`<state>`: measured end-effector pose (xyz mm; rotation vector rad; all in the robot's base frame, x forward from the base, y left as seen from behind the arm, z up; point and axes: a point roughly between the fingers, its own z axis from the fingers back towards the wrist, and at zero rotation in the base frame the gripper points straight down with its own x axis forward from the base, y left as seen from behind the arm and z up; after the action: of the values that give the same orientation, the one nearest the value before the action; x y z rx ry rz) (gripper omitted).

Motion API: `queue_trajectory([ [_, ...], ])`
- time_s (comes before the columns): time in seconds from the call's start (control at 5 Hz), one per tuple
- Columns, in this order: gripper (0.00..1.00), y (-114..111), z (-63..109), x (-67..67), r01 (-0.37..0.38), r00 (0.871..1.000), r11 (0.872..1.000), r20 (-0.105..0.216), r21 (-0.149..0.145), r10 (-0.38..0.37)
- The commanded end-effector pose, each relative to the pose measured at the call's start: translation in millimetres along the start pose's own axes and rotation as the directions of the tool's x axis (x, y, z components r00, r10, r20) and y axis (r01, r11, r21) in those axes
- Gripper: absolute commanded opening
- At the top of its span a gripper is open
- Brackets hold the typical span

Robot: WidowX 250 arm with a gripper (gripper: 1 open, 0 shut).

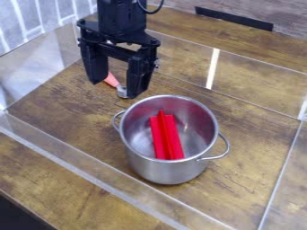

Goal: Remove the red object from the silver pot and put it on the table

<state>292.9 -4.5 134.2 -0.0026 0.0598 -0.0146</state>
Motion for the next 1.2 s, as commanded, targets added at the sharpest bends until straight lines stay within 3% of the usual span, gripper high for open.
queue_trajectory([
  [0.0,1.0,-4,-11.1,-5.2,-0.039,0.999,0.999,-0.034,-0.005,0.039],
  [0.2,1.0,-7,-20.6,-3.4,-0.051,0.997,0.999,-0.064,-0.007,0.051],
  [0.6,1.0,-18,-31.1,-3.1,-0.263,0.963,0.964,-0.073,-0.023,0.261],
  [0.8,1.0,-28,-36.2,-4.3,-0.308,0.95,0.95,-0.063,-0.044,0.305],
  [1.0,1.0,-41,-37.4,-2.9,-0.319,0.948,0.945,-0.043,-0.075,0.317],
])
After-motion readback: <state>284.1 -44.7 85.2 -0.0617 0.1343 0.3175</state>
